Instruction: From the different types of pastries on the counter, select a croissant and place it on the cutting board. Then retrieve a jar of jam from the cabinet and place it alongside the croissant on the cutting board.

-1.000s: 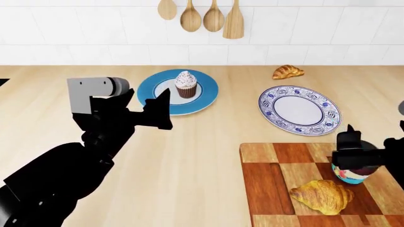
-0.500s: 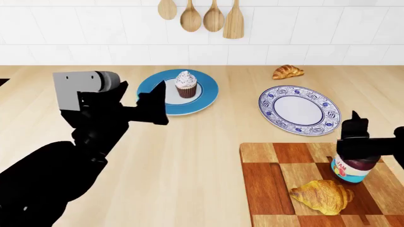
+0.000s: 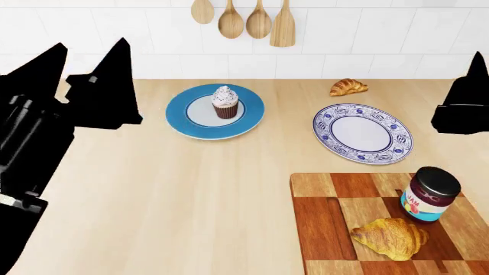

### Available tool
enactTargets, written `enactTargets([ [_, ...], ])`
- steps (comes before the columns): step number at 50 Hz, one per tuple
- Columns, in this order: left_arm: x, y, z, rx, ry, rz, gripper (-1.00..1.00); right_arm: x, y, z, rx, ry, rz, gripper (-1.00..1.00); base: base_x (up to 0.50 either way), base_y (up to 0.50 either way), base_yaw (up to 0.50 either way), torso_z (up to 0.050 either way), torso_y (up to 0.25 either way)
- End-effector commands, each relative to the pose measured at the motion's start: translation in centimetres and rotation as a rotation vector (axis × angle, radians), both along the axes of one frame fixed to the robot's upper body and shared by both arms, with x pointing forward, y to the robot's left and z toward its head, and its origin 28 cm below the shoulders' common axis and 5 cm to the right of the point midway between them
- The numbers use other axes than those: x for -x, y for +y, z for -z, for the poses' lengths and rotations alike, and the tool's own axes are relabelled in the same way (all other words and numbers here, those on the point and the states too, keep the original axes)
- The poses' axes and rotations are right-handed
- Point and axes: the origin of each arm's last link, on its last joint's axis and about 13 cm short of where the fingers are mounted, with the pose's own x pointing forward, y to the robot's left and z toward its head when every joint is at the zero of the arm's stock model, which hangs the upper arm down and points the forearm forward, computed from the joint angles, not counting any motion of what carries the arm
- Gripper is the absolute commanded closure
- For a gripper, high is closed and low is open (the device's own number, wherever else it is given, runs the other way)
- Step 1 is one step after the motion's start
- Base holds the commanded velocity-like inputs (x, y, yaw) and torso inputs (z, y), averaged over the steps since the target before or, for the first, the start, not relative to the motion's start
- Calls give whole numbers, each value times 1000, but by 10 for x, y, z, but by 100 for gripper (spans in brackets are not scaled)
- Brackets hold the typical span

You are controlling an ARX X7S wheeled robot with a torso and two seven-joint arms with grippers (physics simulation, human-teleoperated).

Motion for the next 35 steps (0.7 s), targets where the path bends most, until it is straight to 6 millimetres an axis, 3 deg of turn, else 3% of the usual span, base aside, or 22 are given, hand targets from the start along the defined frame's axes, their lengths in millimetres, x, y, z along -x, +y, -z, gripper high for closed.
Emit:
enactTargets([
  [1,43,6,-8,32,-138,-49,-100,4,21,17,29,-254,-53,-100,0,0,0,0,0],
  [10,56,3,-2,62,-184,-13,-100,21,31,24,32,-375,-101,-100,0,0,0,0,0],
  [35,77,-10,0,128,-256,127,-100,31,42,41,-55,-550,-120,-100,0,0,0,0,0],
])
